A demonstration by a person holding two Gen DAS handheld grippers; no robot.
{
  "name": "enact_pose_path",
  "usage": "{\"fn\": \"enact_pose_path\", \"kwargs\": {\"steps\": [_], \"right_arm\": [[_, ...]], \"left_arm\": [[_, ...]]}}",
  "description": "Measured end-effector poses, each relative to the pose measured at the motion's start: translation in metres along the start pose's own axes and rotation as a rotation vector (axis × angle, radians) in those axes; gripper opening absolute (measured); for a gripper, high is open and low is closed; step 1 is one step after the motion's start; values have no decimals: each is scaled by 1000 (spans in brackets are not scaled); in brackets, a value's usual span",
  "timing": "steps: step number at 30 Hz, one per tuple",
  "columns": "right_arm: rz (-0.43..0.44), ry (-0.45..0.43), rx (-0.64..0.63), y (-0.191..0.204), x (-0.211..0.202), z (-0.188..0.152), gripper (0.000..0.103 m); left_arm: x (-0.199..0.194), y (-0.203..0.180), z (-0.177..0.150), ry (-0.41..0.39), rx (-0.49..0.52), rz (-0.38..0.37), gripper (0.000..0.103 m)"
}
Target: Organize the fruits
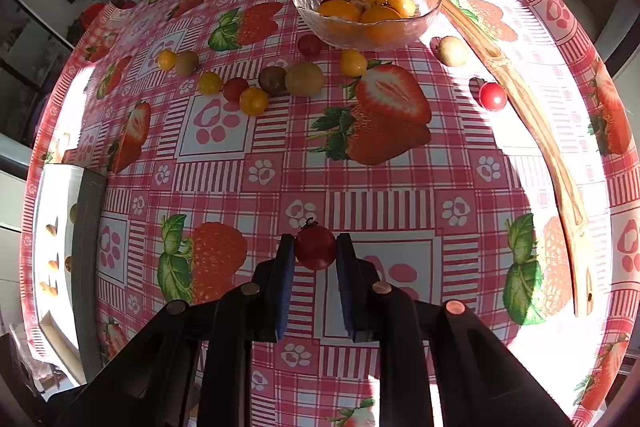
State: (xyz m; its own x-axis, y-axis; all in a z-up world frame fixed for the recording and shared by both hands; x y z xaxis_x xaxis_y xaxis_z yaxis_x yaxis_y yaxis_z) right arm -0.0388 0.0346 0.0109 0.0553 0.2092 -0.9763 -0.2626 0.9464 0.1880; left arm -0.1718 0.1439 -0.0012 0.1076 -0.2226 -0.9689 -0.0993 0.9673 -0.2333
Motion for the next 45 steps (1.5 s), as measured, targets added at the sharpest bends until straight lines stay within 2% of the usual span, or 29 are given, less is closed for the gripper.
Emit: {"fn": "enact_pose_path", "kwargs": {"steps": [3, 12, 17, 18, 19, 21, 23, 29, 34, 45], "right_arm": [[9, 9, 0, 3, -4, -6, 23], [21, 41, 9, 5, -6, -23, 23], [28, 57, 22, 2, -5, -30, 23], [29, 59, 24, 2, -6, -32, 23], [31, 60, 27, 1, -6, -33, 23], [33, 63, 31, 0, -6, -36, 23], [36, 65, 37, -1, -6, -39, 23], [43, 74, 55, -5, -4, -44, 23], [43, 80, 62, -10, -3, -48, 23], [38, 90, 85, -17, -2, -58, 23]], "left_arm": [[0, 1, -2, 13, 13, -20, 19], [10, -17, -13, 26, 100, 43, 21], [15, -23, -20, 35, 110, 31, 21], [14, -24, -22, 32, 118, 30, 26], [12, -25, -23, 24, 125, 25, 51], [3, -26, -25, -41, 128, 27, 79], [-2, -27, -25, -68, 141, 52, 79], [8, -27, -24, -28, 179, 116, 79], [15, -35, -23, -16, 192, 114, 79], [21, -50, -11, -41, 209, 117, 78]]}}
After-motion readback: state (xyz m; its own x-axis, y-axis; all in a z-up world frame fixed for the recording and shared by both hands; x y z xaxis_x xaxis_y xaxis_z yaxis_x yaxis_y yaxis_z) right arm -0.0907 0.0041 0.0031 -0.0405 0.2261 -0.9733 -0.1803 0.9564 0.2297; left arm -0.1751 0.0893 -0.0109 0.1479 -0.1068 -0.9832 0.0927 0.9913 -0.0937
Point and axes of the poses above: each gripper's, at about its wrist camera, not at the fingertips, and x roughly the way its jaws point, y to its left, z to its top, the point moved 3 cm from there along x, roughly the way its jaws point, and after that the axes turned 9 degrees about y, right-handed, at the moved point
